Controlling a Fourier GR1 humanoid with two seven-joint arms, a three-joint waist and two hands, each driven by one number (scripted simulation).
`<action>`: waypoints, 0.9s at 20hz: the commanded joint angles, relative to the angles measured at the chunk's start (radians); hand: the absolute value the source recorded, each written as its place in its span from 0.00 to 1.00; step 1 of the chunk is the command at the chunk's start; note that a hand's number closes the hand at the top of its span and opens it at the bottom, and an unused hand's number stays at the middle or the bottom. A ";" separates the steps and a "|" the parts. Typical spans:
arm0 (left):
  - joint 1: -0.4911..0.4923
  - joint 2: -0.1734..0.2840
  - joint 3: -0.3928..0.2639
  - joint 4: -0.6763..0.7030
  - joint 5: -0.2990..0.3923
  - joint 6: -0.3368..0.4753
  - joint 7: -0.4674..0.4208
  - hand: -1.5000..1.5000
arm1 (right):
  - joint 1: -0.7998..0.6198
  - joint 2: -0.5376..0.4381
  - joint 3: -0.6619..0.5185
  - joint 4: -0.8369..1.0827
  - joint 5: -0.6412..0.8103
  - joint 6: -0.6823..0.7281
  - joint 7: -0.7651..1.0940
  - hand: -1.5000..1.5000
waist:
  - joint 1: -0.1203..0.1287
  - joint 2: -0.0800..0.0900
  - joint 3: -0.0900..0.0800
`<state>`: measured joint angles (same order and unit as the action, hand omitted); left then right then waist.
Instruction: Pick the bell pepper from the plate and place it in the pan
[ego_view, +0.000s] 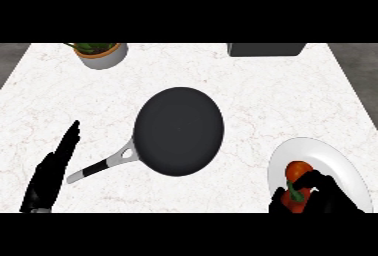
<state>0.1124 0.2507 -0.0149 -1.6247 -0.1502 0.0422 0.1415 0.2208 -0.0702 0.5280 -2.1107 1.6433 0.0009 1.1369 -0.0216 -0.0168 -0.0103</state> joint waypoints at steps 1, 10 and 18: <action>-0.043 0.005 -0.003 0.005 0.004 -0.018 0.013 0.50 | -0.131 0.067 0.151 0.004 0.234 0.067 0.243 1.00 | 0.021 0.013 0.006; -0.048 0.002 -0.017 0.010 0.001 -0.037 0.015 0.50 | -0.464 0.069 0.088 0.170 -0.021 0.034 0.350 1.00 | 0.064 0.025 0.010; -0.094 -0.004 -0.028 0.035 -0.017 -0.036 -0.029 0.50 | -0.674 0.070 -0.108 0.503 -0.238 -0.145 0.305 1.00 | 0.102 0.041 0.011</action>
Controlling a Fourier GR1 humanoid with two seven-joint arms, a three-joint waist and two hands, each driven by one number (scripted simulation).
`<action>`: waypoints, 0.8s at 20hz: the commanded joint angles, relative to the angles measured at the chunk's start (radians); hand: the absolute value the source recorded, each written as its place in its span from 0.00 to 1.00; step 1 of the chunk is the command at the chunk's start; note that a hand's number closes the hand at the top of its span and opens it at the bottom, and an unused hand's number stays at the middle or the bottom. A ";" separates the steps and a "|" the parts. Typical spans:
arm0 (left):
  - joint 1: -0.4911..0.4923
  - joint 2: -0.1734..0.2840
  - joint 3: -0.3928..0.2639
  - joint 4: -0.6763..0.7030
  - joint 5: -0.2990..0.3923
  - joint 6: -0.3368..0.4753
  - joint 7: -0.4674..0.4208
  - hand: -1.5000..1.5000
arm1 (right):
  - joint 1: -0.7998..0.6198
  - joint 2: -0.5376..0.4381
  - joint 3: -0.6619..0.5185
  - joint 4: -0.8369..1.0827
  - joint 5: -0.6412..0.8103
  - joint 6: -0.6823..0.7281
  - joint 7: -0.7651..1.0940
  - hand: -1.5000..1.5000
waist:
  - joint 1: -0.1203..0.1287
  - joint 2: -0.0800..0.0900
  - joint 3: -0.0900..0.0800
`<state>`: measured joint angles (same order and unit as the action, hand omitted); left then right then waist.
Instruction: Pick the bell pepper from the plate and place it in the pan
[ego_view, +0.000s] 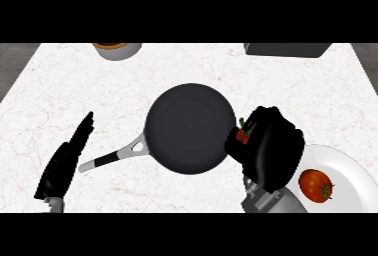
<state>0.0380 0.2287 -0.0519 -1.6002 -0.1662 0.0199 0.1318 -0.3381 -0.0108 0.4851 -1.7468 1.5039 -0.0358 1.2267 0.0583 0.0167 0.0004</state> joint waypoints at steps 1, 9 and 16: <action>-0.016 0.005 -0.005 -0.011 0.012 -0.024 0.010 0.50 | -0.091 0.010 -0.095 0.191 -0.113 -0.163 0.190 1.00 | 0.015 0.006 0.002; -0.011 0.009 0.001 -0.015 0.014 -0.029 0.001 0.50 | -0.246 0.010 -0.254 0.558 -0.414 -0.239 -0.012 1.00 | 0.037 0.010 0.003; -0.046 -0.022 -0.031 -0.004 0.001 -0.023 0.009 0.50 | -0.254 0.010 -0.324 0.557 -0.663 -0.556 -0.051 0.00 | 0.060 0.014 0.006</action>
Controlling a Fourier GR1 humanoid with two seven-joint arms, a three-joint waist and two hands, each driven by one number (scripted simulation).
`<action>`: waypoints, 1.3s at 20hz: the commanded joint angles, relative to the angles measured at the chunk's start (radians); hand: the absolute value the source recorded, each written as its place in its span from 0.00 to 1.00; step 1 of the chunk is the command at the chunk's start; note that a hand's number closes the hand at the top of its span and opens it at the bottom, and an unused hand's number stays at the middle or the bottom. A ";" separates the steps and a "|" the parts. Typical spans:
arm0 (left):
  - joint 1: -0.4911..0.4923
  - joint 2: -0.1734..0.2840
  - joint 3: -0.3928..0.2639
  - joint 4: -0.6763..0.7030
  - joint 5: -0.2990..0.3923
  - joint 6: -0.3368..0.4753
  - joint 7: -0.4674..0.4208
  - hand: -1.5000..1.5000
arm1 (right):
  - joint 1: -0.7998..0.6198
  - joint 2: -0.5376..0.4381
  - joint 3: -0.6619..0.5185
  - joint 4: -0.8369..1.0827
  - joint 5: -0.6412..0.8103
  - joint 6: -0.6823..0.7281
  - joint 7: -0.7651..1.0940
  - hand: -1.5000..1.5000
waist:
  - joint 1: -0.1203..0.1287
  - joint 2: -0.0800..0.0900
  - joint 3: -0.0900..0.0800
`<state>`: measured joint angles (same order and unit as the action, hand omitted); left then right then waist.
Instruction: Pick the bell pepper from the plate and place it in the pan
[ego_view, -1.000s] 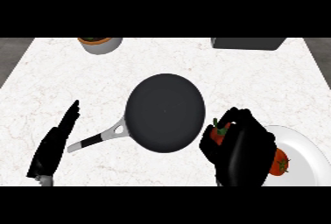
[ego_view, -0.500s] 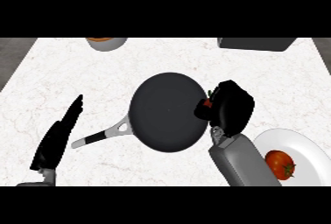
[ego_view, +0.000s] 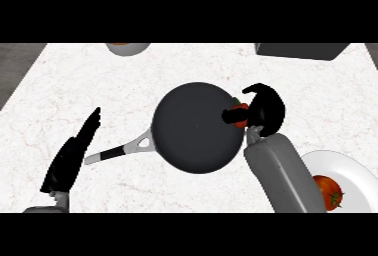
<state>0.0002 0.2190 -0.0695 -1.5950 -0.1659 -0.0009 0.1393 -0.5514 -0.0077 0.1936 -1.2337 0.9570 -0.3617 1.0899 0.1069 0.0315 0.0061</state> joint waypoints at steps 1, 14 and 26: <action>-0.016 -0.005 -0.004 0.010 -0.006 0.003 0.005 0.50 | -0.039 0.007 -0.049 0.075 -0.128 -0.286 0.018 0.00 | 0.008 0.005 0.001; 0.017 0.009 0.037 0.061 0.000 0.008 -0.050 0.50 | -0.104 0.007 -0.088 0.262 0.079 -0.928 0.026 0.00 | -0.059 -0.021 -0.007; 0.087 0.003 0.072 0.013 0.001 0.039 -0.012 0.50 | 0.458 0.008 0.091 -0.189 0.354 -0.979 0.127 0.00 | -0.144 -0.048 -0.009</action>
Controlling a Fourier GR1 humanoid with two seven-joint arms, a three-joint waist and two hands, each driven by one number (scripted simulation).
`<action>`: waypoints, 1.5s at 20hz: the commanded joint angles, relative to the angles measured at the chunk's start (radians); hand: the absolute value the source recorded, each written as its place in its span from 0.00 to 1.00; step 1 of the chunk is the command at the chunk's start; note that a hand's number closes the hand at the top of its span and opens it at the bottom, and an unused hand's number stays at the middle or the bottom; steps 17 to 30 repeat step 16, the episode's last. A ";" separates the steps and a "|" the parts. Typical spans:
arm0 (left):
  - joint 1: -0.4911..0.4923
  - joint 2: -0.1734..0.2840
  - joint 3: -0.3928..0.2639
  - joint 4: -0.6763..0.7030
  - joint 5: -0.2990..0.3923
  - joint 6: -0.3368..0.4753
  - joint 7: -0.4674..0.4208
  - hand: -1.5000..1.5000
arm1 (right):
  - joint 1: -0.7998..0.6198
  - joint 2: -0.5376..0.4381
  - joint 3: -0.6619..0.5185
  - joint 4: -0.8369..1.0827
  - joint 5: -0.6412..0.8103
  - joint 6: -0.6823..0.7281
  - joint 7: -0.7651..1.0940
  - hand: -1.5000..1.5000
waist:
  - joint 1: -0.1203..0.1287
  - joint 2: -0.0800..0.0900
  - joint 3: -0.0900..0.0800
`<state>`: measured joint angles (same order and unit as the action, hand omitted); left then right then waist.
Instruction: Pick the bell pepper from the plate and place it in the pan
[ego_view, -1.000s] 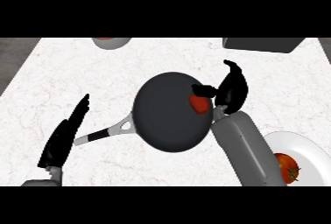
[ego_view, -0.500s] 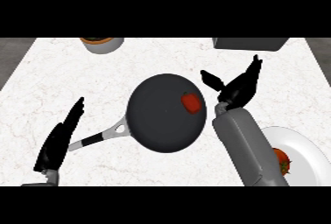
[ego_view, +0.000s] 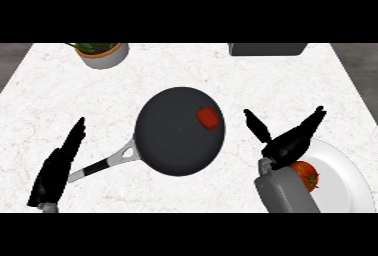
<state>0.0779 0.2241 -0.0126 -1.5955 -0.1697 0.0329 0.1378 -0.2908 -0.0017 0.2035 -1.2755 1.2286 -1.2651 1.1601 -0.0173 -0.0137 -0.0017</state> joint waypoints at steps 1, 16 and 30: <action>0.054 0.022 0.034 0.001 0.025 -0.017 -0.022 0.50 | 0.254 0.002 0.088 -0.185 0.116 -0.095 0.052 0.00 | -0.015 -0.003 -0.001; 0.034 -0.008 0.014 -0.055 0.006 -0.019 0.020 0.50 | 1.135 -0.052 0.482 -0.846 0.337 -0.174 -0.063 0.00 | -0.003 0.008 0.002; 0.034 -0.008 0.014 -0.055 0.006 -0.019 0.020 0.50 | 1.135 -0.052 0.482 -0.846 0.337 -0.174 -0.063 0.00 | -0.003 0.008 0.002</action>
